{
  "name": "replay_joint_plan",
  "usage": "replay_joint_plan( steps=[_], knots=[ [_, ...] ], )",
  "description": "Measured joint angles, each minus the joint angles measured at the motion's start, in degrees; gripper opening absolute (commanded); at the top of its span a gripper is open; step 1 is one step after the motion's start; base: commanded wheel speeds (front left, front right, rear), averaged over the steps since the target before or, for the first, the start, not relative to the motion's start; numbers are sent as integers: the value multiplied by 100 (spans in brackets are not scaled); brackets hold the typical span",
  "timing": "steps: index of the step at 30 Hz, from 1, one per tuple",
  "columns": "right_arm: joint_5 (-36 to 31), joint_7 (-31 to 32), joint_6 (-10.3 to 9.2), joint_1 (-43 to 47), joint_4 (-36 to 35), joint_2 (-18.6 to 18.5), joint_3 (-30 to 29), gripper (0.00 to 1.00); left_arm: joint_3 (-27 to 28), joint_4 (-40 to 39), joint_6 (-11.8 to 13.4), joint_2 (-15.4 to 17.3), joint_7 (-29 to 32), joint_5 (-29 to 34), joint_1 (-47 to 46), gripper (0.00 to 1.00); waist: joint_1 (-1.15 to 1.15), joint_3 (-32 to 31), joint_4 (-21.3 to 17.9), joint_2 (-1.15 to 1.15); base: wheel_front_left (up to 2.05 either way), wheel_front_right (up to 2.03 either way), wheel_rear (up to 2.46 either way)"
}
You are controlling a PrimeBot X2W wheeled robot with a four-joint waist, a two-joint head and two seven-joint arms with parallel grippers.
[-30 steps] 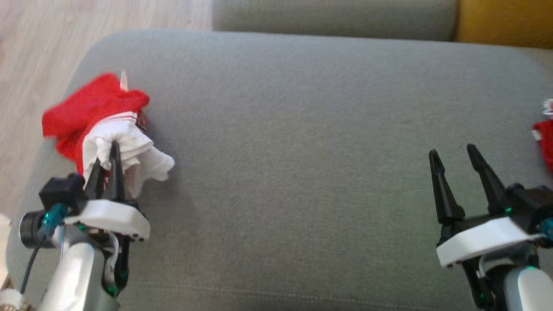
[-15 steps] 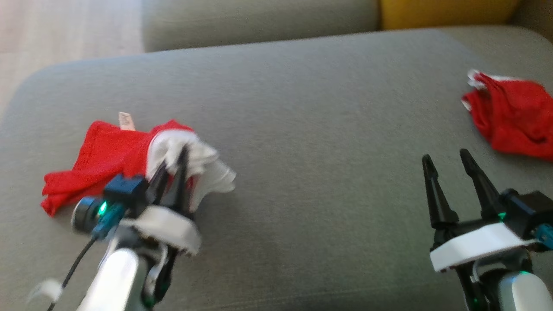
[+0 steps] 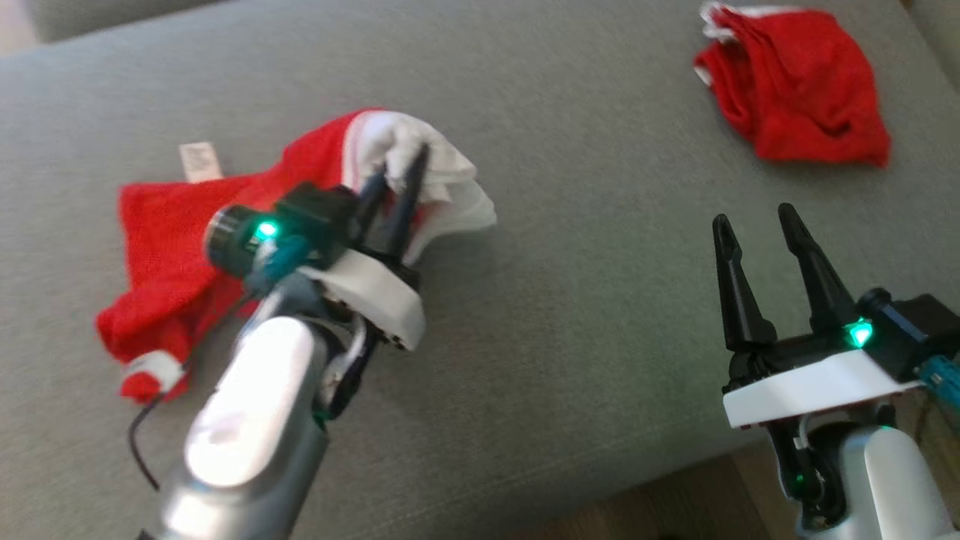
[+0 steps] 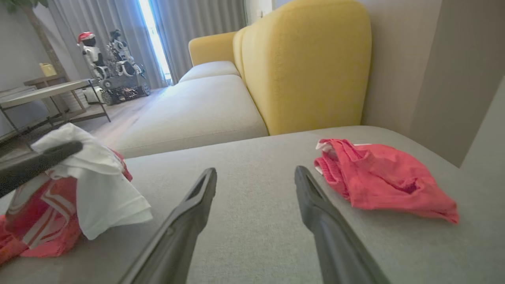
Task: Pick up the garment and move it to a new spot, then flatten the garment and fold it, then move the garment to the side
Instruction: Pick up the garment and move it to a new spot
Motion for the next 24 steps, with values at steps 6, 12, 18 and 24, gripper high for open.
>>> replay_joint_plan(
  steps=[6, 12, 18, 24],
  knots=[
    [135, -186, 0, -7, 180, 19, 0, 100, -502, 694, -268, -125, 90, -7, -23, 0, 0, 378, -326, 0, 0, 0, 0],
    [191, -232, 0, -80, 270, 21, -26, 100, -768, 870, -342, -212, -23, -64, -24, 100, 0, 398, -230, 0, 0, 0, 0],
    [127, -211, 0, -114, 280, 22, -132, 100, -818, 559, -311, -245, -376, -135, 25, 100, 0, 224, 125, 0, 0, 0, 0],
    [-19, -48, 0, -98, 175, 23, -248, 100, -432, 236, 134, -182, -639, -304, 373, 100, 0, -9, 572, 0, 0, 0, 0]
  ],
)
